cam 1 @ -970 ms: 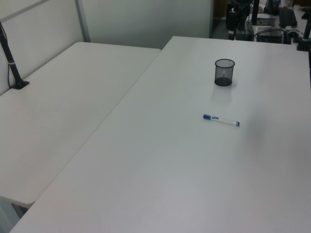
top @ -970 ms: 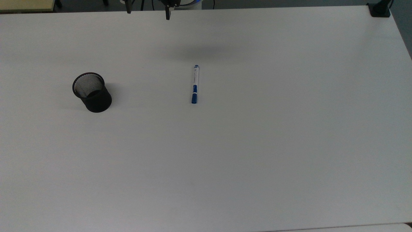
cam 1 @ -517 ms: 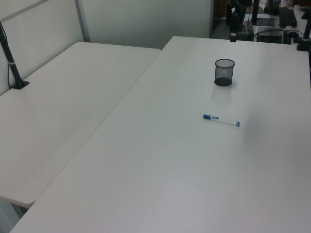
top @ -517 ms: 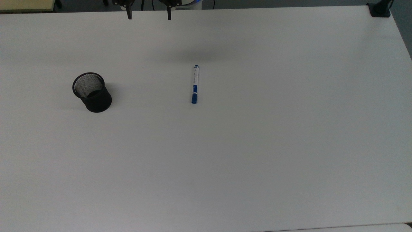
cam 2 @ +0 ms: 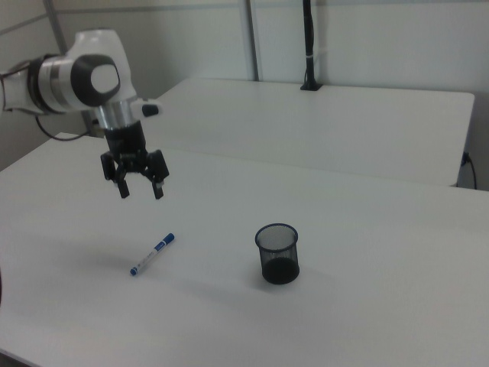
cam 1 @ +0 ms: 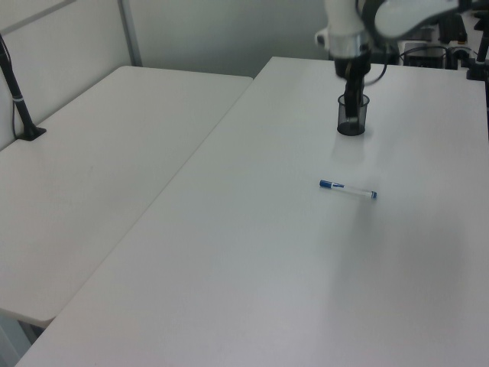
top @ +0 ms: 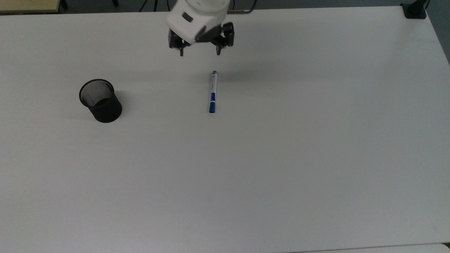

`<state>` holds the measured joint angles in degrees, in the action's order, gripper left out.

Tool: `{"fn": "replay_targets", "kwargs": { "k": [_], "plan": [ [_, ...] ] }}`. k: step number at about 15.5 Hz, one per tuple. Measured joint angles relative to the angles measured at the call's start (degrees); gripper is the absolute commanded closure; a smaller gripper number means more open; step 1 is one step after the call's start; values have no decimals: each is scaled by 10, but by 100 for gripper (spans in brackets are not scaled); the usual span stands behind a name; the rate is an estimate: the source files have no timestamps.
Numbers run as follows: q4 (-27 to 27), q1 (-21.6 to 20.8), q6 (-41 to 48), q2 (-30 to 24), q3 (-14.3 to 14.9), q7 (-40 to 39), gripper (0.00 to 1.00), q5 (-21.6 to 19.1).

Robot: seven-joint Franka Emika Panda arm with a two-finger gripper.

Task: Insert the marker
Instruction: 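Lower the open gripper onto the blue-capped marker and close on it, then lift the marker upright and carry it over the black mesh cup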

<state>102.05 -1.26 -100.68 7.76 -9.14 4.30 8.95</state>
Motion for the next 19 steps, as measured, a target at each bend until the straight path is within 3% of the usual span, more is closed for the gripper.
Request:
{"fn": "replay_targets", "kwargs": {
  "k": [3,6,12,15,18,19],
  "plan": [
    [32,-20,-88,50,-6,69,0,34],
    [40,-18,-137,90,-7,86,0,61],
    [40,-12,-193,127,-6,91,11,62],
    [41,-12,-210,140,-6,130,15,62],
    [44,-10,-233,152,-6,149,33,62],
    [46,-8,-237,154,-6,151,50,62]
  ]
}}
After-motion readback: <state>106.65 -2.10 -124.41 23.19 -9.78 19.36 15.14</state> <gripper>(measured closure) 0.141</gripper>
